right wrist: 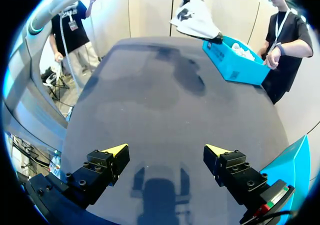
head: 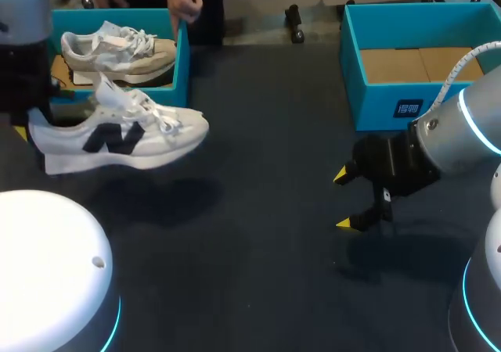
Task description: Take the shoe out of the shoebox, open the shoe tongue, remove and reinsert the insole, then place the shoe into the shoebox
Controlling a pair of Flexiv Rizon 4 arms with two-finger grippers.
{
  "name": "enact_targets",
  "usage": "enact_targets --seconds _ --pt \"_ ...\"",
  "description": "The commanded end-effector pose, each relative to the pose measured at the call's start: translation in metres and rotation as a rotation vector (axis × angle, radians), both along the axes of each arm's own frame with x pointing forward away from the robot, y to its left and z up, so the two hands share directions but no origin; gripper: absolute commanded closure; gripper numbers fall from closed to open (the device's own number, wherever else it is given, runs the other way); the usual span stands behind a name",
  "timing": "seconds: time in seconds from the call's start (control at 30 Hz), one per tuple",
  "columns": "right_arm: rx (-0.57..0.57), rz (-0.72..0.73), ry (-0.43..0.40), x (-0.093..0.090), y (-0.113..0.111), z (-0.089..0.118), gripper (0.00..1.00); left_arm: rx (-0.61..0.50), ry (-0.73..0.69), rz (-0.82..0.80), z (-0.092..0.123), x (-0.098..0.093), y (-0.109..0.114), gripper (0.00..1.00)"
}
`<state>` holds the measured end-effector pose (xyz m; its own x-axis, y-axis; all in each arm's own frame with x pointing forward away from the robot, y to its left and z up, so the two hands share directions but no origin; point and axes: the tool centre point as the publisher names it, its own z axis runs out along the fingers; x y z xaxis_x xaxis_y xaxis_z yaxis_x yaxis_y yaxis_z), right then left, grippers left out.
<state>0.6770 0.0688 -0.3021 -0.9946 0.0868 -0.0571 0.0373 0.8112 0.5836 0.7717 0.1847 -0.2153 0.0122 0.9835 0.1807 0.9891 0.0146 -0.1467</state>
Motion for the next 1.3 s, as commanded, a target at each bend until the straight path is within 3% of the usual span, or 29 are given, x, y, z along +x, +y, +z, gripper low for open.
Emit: enact_targets --seconds 0.03,0.67,1.07,1.3 --pt "0.0 -0.001 -0.003 -0.002 -0.001 0.0 0.0 -0.001 -0.086 -0.034 0.0 -0.023 -0.012 1.0" --pt "0.0 -0.001 -0.003 -0.002 -0.001 0.0 0.0 -0.055 -0.053 -0.126 -0.016 -0.084 -0.079 1.0" --pt "0.0 -0.001 -0.003 -0.002 -0.001 0.0 0.0 -0.099 -0.08 -0.164 -0.027 -0.107 -0.121 1.0" --pt "0.0 -0.001 -0.003 -0.002 -0.001 0.0 0.0 -0.119 -0.097 -0.189 -0.038 -0.113 -0.135 1.0"
